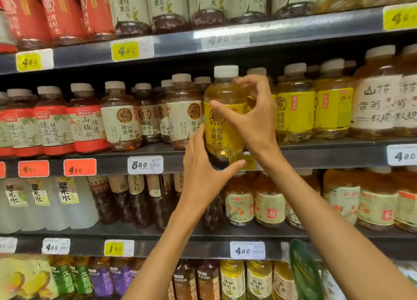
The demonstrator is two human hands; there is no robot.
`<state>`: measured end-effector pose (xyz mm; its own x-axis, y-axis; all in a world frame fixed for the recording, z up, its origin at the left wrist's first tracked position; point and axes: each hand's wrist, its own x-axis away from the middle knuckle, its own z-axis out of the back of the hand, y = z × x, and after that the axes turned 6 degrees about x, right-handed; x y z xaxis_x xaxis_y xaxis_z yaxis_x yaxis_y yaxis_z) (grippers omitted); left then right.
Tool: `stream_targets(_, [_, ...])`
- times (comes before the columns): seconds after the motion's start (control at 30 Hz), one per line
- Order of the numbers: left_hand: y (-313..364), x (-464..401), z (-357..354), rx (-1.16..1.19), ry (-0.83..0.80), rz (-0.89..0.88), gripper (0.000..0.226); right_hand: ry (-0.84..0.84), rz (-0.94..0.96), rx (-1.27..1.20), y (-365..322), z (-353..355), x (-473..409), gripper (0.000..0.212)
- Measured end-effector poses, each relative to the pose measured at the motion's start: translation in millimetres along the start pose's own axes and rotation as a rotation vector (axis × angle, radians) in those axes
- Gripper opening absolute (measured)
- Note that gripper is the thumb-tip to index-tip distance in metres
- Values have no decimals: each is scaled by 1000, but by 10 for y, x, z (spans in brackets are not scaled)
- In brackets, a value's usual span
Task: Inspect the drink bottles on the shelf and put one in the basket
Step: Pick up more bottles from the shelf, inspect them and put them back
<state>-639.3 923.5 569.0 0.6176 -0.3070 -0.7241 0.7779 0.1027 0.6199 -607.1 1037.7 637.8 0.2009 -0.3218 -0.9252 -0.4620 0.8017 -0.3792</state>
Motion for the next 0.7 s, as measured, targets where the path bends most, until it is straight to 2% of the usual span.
stream_targets(0.1, [86,31,-44,84,-14,27,114,-20,-44,-107,-112,103,73,57])
stream_targets(0.27, [147,225,38,247,17,34,103,-71,-234,-290,-235,240,221,54])
stream_targets(0.37, [210,411,97,326,8,74,92,-179,-394,-385,-253,293,307,51])
stream_targets(0.5, [316,612,204,469,-64,180,64,-418,-620,-729,-192,373,276,45])
stream_targets(0.57, [350,674,253,508,-110,199,56,-536,-659,-829,-225,351,264,51])
stream_targets(0.7, [395,782,303,509,-181,180,61,-537,-633,-941,-295,290,323,38])
